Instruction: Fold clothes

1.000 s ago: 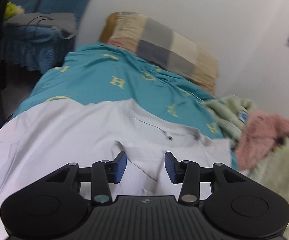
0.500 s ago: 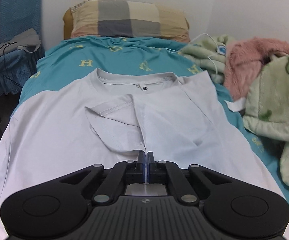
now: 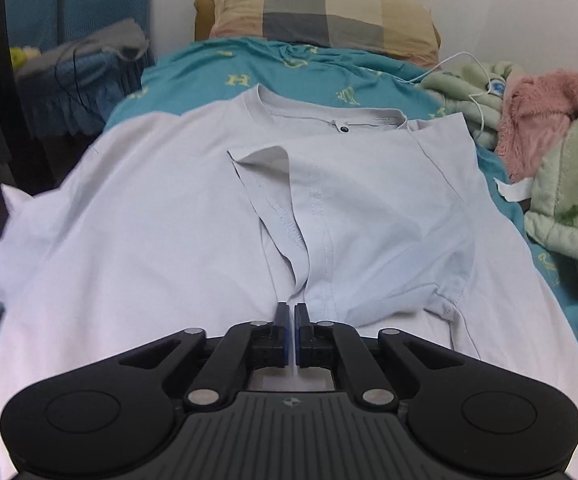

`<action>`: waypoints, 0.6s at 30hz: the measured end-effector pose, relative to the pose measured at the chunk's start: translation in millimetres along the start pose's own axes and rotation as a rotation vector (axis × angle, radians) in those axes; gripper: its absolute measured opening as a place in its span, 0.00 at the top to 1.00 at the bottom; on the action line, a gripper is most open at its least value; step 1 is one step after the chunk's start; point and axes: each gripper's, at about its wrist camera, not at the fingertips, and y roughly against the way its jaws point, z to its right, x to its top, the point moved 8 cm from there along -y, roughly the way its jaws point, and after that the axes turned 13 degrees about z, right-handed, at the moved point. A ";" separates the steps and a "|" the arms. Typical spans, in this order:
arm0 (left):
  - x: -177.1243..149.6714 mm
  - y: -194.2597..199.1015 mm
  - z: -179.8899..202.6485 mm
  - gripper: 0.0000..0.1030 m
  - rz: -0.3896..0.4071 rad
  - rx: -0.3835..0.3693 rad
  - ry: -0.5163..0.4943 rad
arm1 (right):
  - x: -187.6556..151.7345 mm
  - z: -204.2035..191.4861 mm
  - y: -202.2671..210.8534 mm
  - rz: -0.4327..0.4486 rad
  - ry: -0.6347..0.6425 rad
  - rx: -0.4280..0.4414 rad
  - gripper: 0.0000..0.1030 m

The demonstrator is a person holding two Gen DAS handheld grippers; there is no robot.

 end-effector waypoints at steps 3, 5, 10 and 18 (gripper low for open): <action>7.7 37.8 4.5 0.67 0.022 0.049 -0.011 | 5.0 -6.5 5.1 0.035 0.026 0.015 0.31; 15.2 70.8 14.4 0.56 0.028 0.064 -0.011 | 7.0 -11.7 9.0 0.052 0.045 0.029 0.31; 29.8 174.9 56.3 0.19 0.041 0.115 -0.042 | 8.3 -29.1 25.4 0.094 0.114 0.070 0.31; 32.4 332.2 122.2 0.08 0.020 0.111 -0.047 | 1.9 -52.0 44.5 0.111 0.222 0.089 0.31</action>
